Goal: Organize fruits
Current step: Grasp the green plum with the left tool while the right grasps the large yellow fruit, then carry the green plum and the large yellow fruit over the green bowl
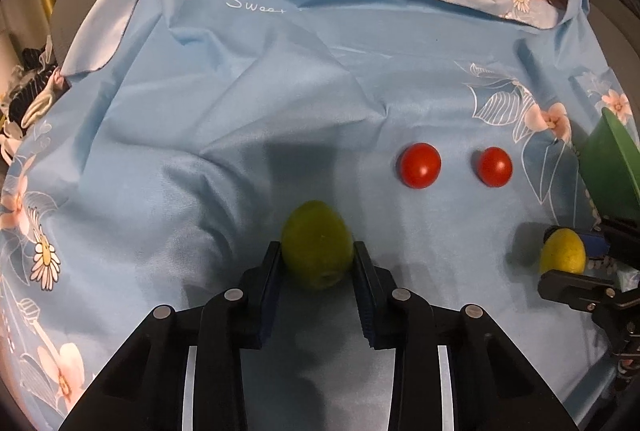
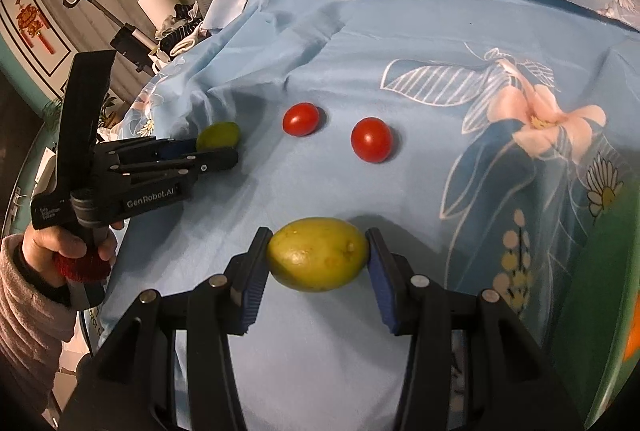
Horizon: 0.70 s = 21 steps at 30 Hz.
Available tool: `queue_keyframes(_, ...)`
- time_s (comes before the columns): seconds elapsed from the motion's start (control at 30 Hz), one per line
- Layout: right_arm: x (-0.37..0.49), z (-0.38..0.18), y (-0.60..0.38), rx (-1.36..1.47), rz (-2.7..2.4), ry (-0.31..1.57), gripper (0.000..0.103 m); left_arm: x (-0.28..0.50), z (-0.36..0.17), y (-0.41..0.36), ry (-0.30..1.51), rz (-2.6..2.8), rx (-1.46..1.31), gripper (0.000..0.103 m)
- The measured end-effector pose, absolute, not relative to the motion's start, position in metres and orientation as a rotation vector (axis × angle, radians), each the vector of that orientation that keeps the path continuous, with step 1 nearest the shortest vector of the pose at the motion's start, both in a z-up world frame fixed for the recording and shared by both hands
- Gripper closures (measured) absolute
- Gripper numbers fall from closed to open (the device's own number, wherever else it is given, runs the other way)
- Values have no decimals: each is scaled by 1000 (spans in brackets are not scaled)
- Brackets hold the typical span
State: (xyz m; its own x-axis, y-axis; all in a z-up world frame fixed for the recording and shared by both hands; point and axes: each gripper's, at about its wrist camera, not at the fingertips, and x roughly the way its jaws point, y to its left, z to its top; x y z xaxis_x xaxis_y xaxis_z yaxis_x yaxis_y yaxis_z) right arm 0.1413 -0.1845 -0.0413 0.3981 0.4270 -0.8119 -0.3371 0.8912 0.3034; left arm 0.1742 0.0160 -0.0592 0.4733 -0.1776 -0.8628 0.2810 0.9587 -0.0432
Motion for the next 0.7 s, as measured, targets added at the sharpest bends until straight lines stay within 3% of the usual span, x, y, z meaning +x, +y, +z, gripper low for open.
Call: queue_keyframes(0.7, 65, -15, -202, 80, 484, 983, 56, 57, -12, 0, 889, -459, 47, 69)
